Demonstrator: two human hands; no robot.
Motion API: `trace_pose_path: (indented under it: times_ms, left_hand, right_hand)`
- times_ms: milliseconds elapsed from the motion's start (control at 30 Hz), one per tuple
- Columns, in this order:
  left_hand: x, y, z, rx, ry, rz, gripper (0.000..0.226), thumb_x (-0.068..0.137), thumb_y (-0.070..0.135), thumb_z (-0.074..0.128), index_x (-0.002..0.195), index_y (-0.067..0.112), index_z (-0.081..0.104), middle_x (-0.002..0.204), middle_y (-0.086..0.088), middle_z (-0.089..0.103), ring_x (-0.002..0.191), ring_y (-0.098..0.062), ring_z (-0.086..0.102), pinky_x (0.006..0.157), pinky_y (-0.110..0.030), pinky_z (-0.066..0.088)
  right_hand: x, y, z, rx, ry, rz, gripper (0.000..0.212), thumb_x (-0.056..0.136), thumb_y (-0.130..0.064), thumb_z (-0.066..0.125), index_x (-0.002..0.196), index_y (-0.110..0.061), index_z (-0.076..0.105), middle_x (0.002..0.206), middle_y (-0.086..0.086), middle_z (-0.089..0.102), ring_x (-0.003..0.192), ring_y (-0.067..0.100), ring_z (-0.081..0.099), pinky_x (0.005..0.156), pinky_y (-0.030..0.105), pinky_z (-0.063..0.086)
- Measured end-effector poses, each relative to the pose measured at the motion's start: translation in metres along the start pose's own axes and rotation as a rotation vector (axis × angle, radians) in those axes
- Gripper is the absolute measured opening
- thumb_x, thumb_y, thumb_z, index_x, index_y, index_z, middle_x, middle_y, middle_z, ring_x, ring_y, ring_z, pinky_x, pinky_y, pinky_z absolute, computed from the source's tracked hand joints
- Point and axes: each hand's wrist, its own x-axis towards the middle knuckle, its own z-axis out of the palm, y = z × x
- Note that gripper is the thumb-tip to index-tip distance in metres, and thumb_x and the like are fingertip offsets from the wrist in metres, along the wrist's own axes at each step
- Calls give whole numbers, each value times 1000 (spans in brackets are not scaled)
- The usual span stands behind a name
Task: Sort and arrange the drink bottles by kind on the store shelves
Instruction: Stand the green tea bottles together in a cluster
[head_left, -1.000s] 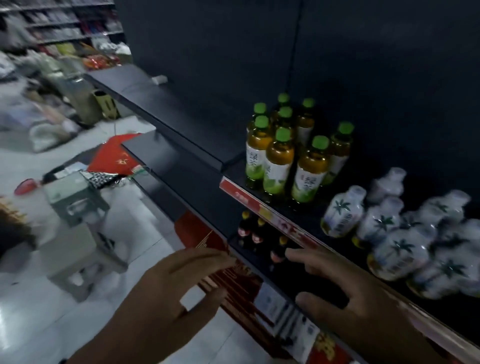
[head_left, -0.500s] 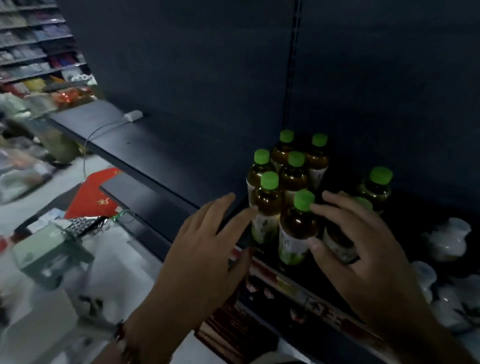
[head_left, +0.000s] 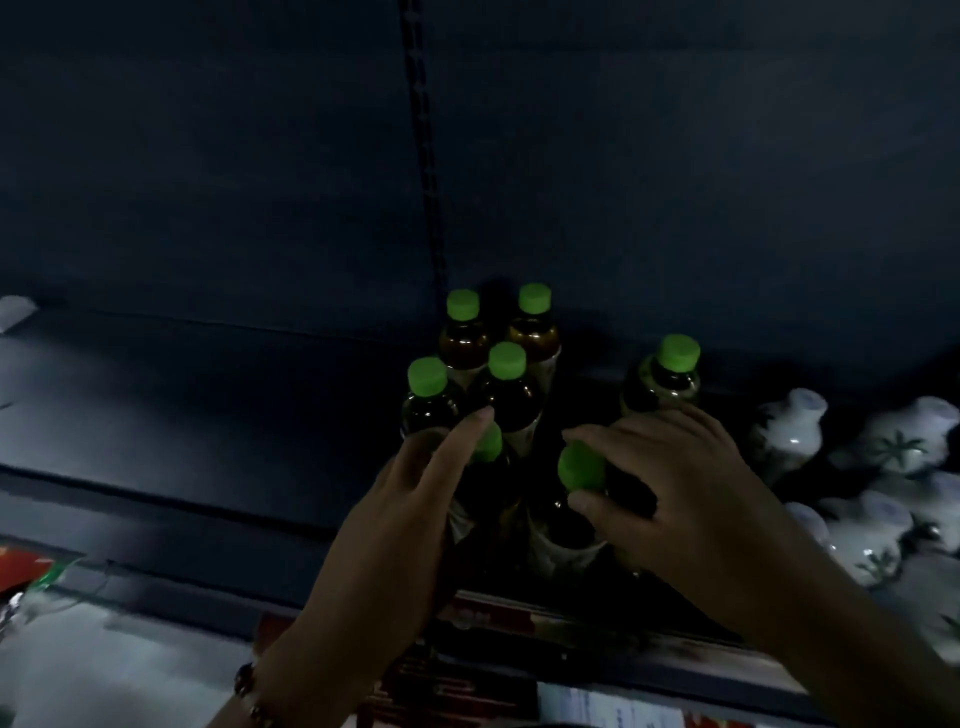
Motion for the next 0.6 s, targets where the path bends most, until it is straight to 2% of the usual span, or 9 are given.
trace_pose_path:
  times_ms: [67, 133, 200, 300, 367, 400, 500, 567, 600]
  left_hand:
    - [3, -7, -2, -21, -27, 56, 92, 88, 43, 60, 147, 61, -8, 146, 17, 27, 124, -3, 41, 87, -24, 48]
    - [7, -11, -3, -34, -42, 91, 88, 86, 53, 55, 146, 62, -7, 145, 18, 29, 119, 3, 36, 84, -15, 41]
    - [12, -16, -4, -33, -56, 132, 88, 86, 56, 57, 146, 62, -7, 144, 19, 30, 115, 7, 34, 79, -9, 35]
    - [17, -23, -1, -28, -41, 188, 86, 90, 60, 56, 150, 57, -6, 144, 15, 36, 117, 1, 42, 74, -10, 35]
    - [17, -25, -1, -47, -22, 229, 80, 93, 61, 50, 152, 51, -2, 146, 13, 37, 121, -2, 44, 75, -13, 37]
    - [15, -26, -3, -56, -19, 239, 78, 94, 60, 49, 154, 48, 0, 148, 13, 36, 122, -3, 44, 76, -14, 38]
    - [8, -33, -19, -100, 65, 279, 72, 94, 51, 54, 156, 36, 20, 146, 10, 40, 124, -3, 47, 83, -17, 45]
    - [6, -49, -32, -151, 175, 258, 67, 95, 46, 58, 153, 29, 31, 142, 6, 44, 124, -5, 47, 90, -20, 46]
    - [7, -58, -36, -193, 196, 200, 67, 94, 47, 60, 152, 30, 31, 142, 7, 43, 126, -5, 45, 93, -22, 45]
  right_hand:
    - [-1, -2, -1, -34, -14, 38, 49, 85, -52, 48, 129, -32, 60, 108, -17, 64, 107, 4, 49, 103, 26, 24]
    - [-5, -7, -2, -48, -30, 79, 48, 87, -46, 48, 133, -33, 56, 114, -16, 64, 115, 7, 50, 109, 39, 29]
    - [-6, -16, -1, -86, -28, 134, 49, 86, -45, 45, 134, -35, 53, 116, -14, 65, 120, 11, 51, 114, 46, 25]
    - [-4, -28, -1, -106, 0, 208, 52, 81, -51, 49, 129, -32, 60, 112, -6, 67, 116, 17, 55, 112, 26, 11]
    - [-1, -35, 0, -105, 50, 239, 51, 78, -49, 61, 123, -26, 66, 106, 2, 69, 108, 24, 60, 106, 14, 10]
    - [1, -37, 1, -112, 66, 258, 51, 77, -47, 64, 123, -24, 67, 107, 5, 69, 108, 26, 60, 106, 16, 12]
    - [1, -46, 7, -165, 122, 338, 56, 77, -52, 59, 125, -25, 64, 118, 1, 65, 119, 22, 55, 118, 37, 11]
    - [3, -58, 12, -190, 171, 350, 58, 80, -59, 53, 129, -28, 60, 122, -3, 60, 121, 19, 51, 118, 33, 7]
    - [5, -66, 15, -172, 190, 343, 58, 82, -59, 52, 131, -29, 57, 122, -4, 57, 121, 17, 49, 116, 29, 11]
